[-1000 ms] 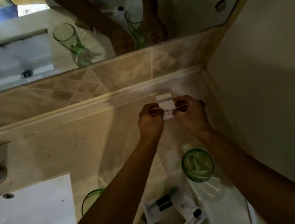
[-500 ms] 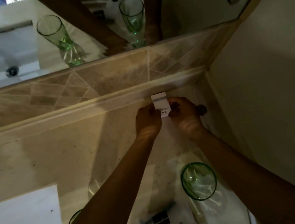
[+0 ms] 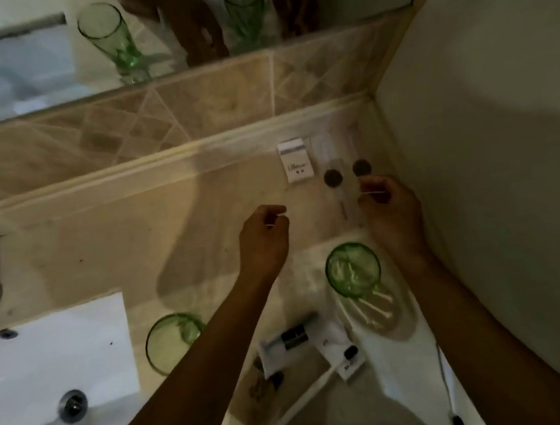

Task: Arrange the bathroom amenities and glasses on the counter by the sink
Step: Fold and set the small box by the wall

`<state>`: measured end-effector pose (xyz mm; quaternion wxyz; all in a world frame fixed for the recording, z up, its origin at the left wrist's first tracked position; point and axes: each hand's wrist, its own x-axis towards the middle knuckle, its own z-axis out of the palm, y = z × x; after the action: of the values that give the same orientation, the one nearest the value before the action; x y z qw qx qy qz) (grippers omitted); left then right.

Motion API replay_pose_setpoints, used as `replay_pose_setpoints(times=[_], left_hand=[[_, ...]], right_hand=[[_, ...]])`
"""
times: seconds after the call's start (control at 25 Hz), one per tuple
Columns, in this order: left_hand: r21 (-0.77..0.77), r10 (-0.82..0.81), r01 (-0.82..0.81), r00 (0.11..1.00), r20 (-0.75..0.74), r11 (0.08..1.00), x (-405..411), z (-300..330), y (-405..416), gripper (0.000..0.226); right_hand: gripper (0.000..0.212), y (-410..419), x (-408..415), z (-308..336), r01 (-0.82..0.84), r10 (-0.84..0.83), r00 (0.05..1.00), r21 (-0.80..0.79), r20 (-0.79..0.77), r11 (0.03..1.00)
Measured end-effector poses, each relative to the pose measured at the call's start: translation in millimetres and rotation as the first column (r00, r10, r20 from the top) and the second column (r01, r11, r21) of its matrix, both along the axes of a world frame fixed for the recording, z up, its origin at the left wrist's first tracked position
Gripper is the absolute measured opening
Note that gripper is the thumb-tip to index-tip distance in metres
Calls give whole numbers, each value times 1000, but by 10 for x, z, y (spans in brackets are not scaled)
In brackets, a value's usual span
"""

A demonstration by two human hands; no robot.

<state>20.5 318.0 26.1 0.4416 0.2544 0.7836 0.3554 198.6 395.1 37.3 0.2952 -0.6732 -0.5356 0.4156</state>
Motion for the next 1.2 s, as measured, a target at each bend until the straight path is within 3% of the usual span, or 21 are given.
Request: replay_pose_setpoints(times=[0.16, 0.36, 0.44, 0.6, 0.84, 1.2], left_hand=[[-44, -20, 28, 986, 166, 999, 260, 206, -928, 20], [-165, -21, 76, 948, 317, 983, 693, 179, -1756, 23], [-219, -19, 87, 956, 294, 972, 805, 108, -1896, 29], [-213, -244, 239, 970, 7, 947, 924, 37, -2011, 30], [-72, -320, 327, 943, 96, 942, 1013, -78, -1956, 28], [-104, -92, 111, 981, 170, 988, 1261, 94, -1893, 28]], right_hand=[[19, -801, 448, 104, 55, -56, 998, 17, 15, 998], [17, -1749, 731, -121, -34, 56, 993, -204, 102, 978], [23, -1970, 737, -281, -128, 181, 972, -309, 151, 943], [43, -2181, 750, -409, -278, 329, 937, -318, 119, 906], [41, -2296, 758, -426, -328, 380, 922, -378, 72, 866], [25, -2110, 970, -332, -202, 166, 978, -360, -129, 911]])
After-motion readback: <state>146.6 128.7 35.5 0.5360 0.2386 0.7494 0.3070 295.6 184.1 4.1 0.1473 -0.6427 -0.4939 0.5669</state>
